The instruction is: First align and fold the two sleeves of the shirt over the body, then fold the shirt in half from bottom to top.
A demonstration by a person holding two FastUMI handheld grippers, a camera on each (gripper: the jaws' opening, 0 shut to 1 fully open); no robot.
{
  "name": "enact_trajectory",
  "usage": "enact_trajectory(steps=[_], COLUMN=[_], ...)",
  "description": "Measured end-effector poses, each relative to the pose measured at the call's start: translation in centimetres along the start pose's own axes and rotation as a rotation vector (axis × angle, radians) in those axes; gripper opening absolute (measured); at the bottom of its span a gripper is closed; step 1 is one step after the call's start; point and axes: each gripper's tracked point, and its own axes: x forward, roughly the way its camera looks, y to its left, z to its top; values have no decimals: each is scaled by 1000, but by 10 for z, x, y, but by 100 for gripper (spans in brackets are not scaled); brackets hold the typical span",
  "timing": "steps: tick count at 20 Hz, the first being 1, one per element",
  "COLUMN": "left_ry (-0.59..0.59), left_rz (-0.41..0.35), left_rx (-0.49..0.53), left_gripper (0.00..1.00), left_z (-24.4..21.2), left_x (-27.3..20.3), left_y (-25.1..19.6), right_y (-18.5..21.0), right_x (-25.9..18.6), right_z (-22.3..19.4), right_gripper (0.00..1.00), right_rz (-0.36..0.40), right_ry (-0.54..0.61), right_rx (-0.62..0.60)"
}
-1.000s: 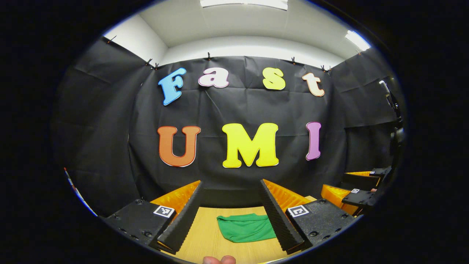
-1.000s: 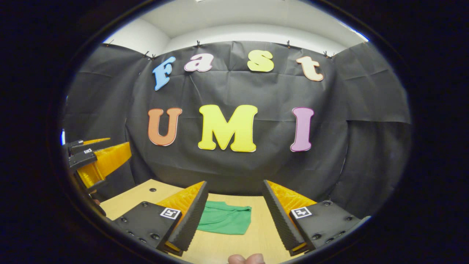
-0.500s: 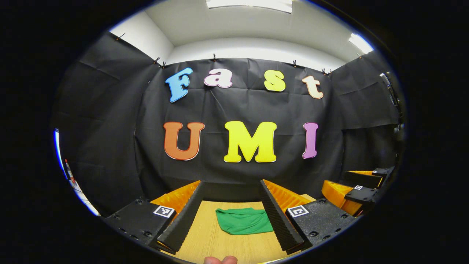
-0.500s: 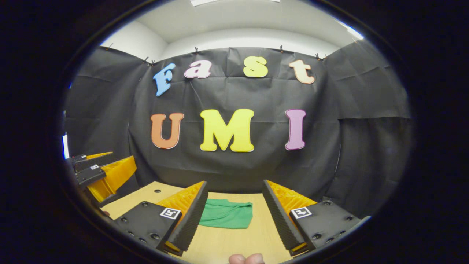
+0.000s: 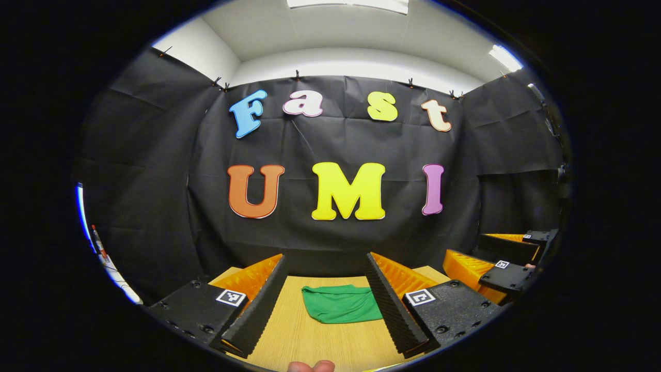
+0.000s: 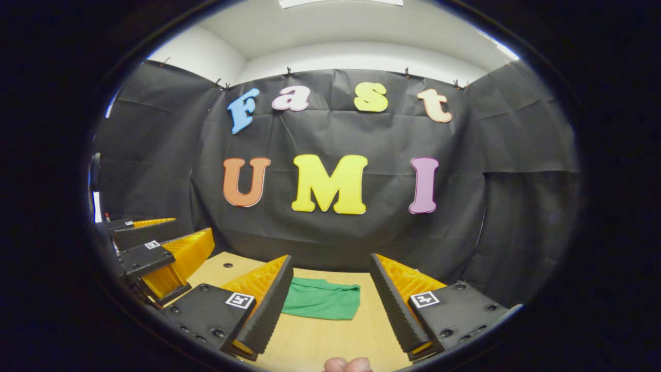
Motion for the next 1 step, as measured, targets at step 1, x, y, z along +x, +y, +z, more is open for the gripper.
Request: enact_trajectory(steps=[1], left_ry=[3], left_rz=[4], left_rx=[-2], left_gripper=[96], left_z=[-1], left_x=[1], left_y=[0], right_y=[-2], right_x=[0], right_z=[-1], right_gripper=[91], right_rz=[-4], right_ry=[0], right_rx=[0])
